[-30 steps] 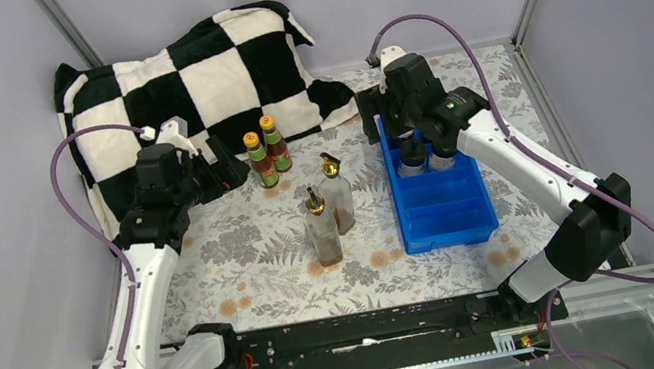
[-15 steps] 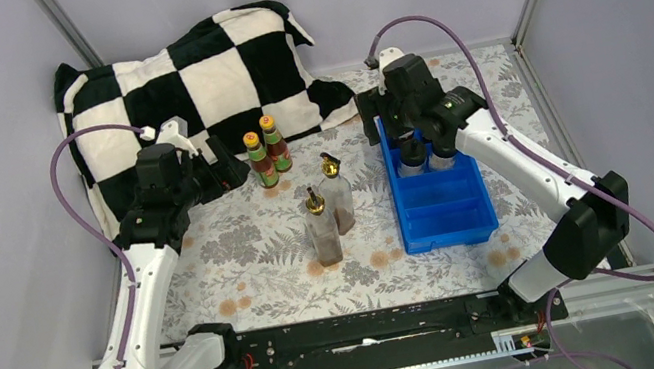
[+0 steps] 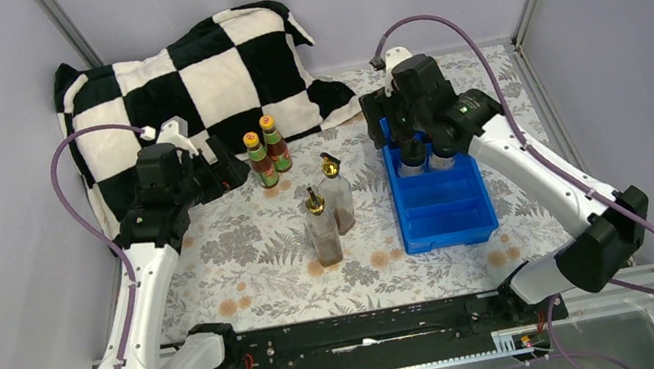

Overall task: Organize the condiment bottles
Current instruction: Pick up the bottle from the center of the board.

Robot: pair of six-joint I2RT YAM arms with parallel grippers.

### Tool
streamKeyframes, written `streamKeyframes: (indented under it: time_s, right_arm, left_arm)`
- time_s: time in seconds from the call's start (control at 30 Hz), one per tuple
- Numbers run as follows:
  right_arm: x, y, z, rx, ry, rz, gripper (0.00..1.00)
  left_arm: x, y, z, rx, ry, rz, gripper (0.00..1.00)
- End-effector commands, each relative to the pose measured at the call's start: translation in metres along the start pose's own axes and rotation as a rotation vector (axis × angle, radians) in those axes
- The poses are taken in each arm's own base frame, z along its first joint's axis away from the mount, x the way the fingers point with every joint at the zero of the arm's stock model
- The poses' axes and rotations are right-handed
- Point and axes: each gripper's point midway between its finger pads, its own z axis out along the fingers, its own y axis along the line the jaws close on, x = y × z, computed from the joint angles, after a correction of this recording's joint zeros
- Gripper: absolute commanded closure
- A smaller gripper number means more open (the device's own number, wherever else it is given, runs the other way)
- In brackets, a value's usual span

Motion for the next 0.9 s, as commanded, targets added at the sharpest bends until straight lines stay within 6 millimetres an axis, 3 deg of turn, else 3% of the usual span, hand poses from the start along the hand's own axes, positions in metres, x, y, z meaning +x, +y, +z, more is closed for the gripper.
streamKeyframes:
  time_s: [0.0, 0.67, 0.87]
  right_arm:
    - [-0.011, 0.006, -0.031, -0.035, -0.048, -0.013, 0.12]
    - [0.033, 0.052, -0.073, -0.195, 0.041, -0.041, 0.15]
    - [0.049, 0.083, -0.09, -0.324, 0.05, -0.071, 0.16]
  left_arm:
    - [-0.01, -0.009, 0.001, 0.033, -0.031, -0.003, 0.01]
    - [-0.006, -0.013, 0.014, 0.049, -0.014, -0.021, 0.01]
    - [-0.006, -0.014, 0.014, 0.05, -0.016, -0.018, 0.01]
